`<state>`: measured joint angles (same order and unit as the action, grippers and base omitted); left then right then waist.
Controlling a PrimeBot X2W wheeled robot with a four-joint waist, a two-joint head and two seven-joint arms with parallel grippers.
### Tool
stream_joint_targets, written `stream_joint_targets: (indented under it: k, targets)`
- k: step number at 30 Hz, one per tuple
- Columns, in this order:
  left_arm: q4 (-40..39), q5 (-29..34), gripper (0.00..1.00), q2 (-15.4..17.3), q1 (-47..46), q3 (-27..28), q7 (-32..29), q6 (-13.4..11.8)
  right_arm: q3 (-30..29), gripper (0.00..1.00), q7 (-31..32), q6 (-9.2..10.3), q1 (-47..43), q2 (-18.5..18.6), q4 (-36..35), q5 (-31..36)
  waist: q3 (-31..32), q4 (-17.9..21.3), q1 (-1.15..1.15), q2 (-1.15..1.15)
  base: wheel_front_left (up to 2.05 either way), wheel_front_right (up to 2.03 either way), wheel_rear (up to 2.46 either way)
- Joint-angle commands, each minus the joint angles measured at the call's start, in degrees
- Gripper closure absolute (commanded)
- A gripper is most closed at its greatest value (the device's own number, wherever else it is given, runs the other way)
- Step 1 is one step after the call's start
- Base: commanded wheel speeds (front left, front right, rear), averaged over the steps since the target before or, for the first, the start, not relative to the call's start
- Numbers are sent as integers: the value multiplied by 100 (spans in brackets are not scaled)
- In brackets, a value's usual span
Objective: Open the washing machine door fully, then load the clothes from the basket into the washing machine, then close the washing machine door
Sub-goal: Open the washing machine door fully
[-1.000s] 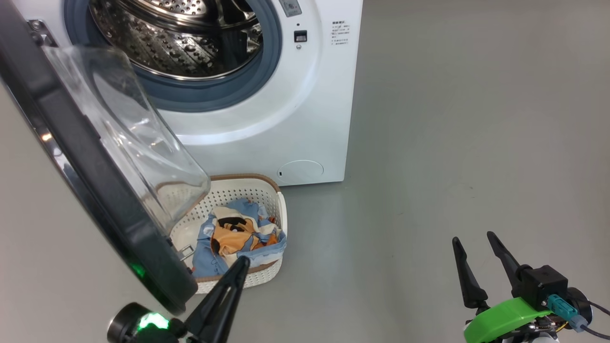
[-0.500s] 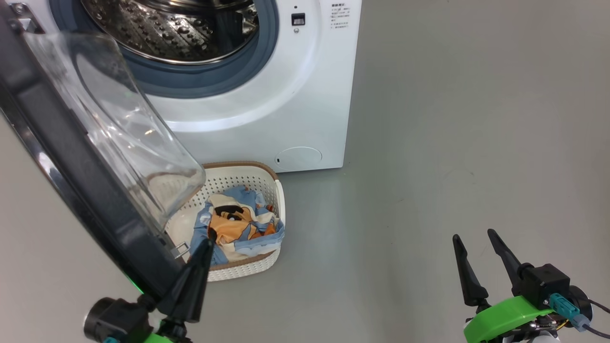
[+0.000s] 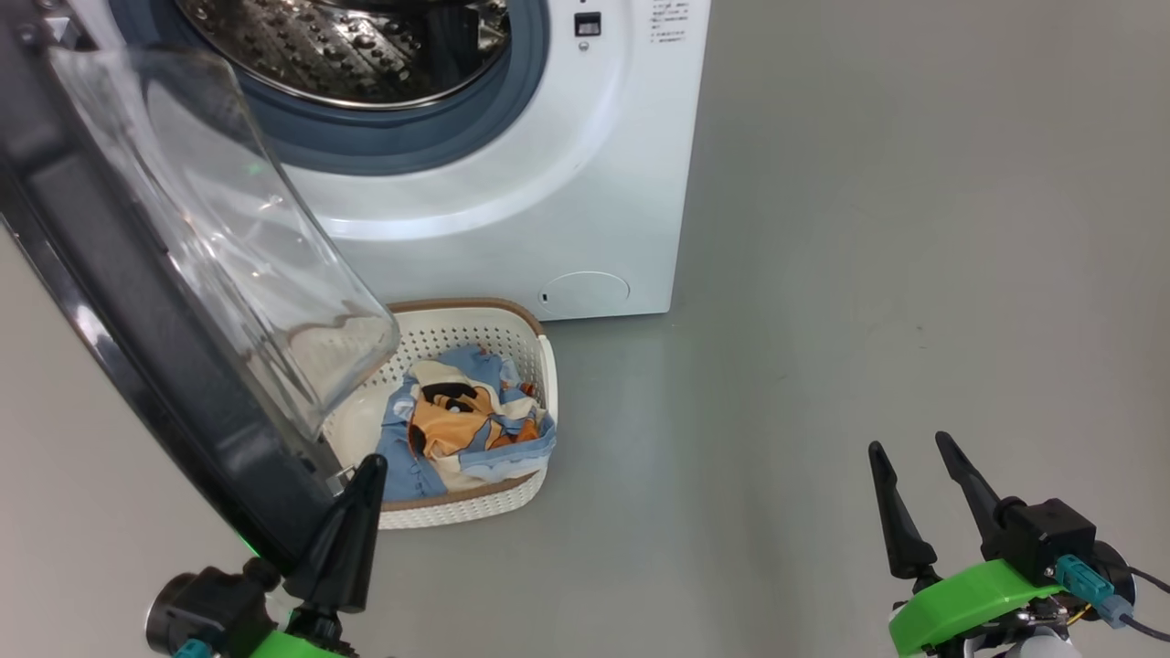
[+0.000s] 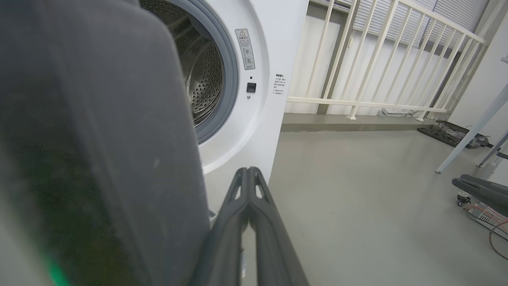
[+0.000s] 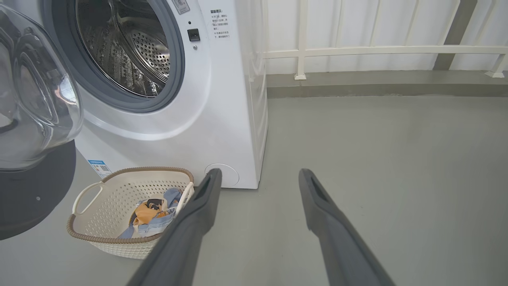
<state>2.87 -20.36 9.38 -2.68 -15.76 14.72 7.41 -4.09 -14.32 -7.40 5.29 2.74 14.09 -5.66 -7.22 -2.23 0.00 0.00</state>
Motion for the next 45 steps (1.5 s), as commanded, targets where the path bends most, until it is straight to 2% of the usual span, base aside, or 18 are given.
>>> stream_joint_targets:
  k: [1,14,25,34,40,45]
  targets:
    - [-54,-21,100,133,-231,344,28,8,167,0,-68,-9,187,14,-111,-64,-2,-42,0,0,0,0,0]
    - [124,173,100,-3,73,969,28,8,182,0,-68,-9,178,14,-48,-99,103,-360,0,0,0,0,0]
    - [489,389,100,-304,289,2103,28,8,212,0,-68,-9,161,14,26,-168,219,-730,0,0,0,0,0]
    - [644,515,100,-435,210,2959,28,-10,259,0,-68,-9,190,14,40,-174,241,-776,0,0,0,0,0]
    - [1092,452,100,-285,-225,3635,28,-10,244,0,-68,-9,231,14,-3,-99,67,-645,0,0,0,0,0]
    - [1497,383,100,-38,-589,4164,28,-10,240,0,-68,-9,259,14,-58,-49,-93,-557,0,0,0,0,0]
